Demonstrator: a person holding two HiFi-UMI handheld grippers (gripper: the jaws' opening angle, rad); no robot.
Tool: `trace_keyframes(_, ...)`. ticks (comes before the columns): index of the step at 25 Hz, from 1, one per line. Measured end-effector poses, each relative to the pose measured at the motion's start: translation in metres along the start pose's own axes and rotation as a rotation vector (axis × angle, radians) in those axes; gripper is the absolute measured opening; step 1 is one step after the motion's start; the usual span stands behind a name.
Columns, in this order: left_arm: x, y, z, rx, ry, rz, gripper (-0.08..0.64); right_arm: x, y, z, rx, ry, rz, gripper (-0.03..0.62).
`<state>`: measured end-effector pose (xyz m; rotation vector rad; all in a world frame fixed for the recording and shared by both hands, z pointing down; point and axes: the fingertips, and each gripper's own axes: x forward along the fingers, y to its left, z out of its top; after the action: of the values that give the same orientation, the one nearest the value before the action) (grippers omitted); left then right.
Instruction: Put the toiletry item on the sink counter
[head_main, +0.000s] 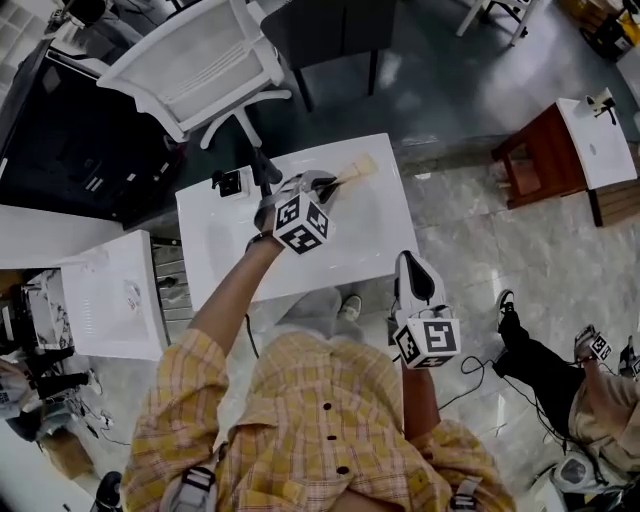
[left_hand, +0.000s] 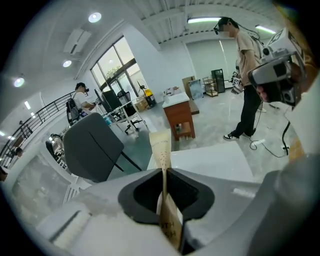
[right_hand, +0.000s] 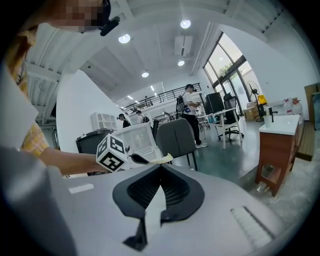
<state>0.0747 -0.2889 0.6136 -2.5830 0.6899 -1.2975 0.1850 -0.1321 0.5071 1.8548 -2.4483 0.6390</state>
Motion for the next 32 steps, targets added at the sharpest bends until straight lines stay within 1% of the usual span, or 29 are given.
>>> trace_keyframes(4, 0.032, 0.006, -0.008, 0.053, 0.065, -0.050, 0.029, 0.007, -0.005, -0.007, 0.002, 0.018, -0.019, 0.000)
trace_keyframes(8, 0.059, 0.011, -0.023, 0.168, 0.143, -0.056, 0.029, 0.012, -0.010, -0.010, 0.010, 0.027, -0.043, 0.000)
trace_keyframes(11, 0.079, 0.009, -0.030, 0.215, 0.165, -0.071, 0.029, 0.016, -0.011, -0.012, 0.016, 0.032, -0.054, 0.000)
trace_keyframes(14, 0.095, 0.015, -0.035, 0.202, 0.169, -0.075, 0.028, 0.021, -0.010, -0.014, 0.014, 0.041, -0.059, 0.000)
trace_keyframes(16, 0.104, 0.024, -0.037, 0.172, 0.168, -0.063, 0.002, 0.023, -0.011, -0.015, 0.016, 0.047, -0.068, 0.000)
trace_keyframes(17, 0.108, 0.028, -0.038, 0.155, 0.171, -0.060, 0.000, 0.024, -0.012, -0.016, 0.019, 0.050, -0.074, 0.000)
trace_keyframes(20, 0.119, 0.032, -0.037, 0.127, 0.169, -0.083, 0.000, 0.027, -0.016, -0.018, 0.030, 0.059, -0.092, 0.000)
trace_keyframes(22, 0.125, 0.028, -0.035, 0.139, 0.166, -0.100, 0.000, 0.027, -0.020, -0.020, 0.035, 0.067, -0.102, 0.000)
trace_keyframes(25, 0.133, 0.019, -0.033, 0.203, 0.178, -0.122, 0.000, 0.028, -0.025, -0.023, 0.040, 0.076, -0.117, 0.000)
trace_keyframes(27, 0.138, 0.009, -0.033, 0.230, 0.192, -0.147, 0.000, 0.029, -0.028, -0.024, 0.043, 0.082, -0.129, 0.000)
trace_keyframes(29, 0.144, 0.002, -0.030, 0.222, 0.197, -0.175, 0.000, 0.030, -0.029, -0.024, 0.045, 0.085, -0.137, 0.000)
trace_keyframes(32, 0.157, -0.001, -0.026, 0.162, 0.207, -0.213, 0.000, 0.033, -0.029, -0.025, 0.045, 0.091, -0.140, 0.000)
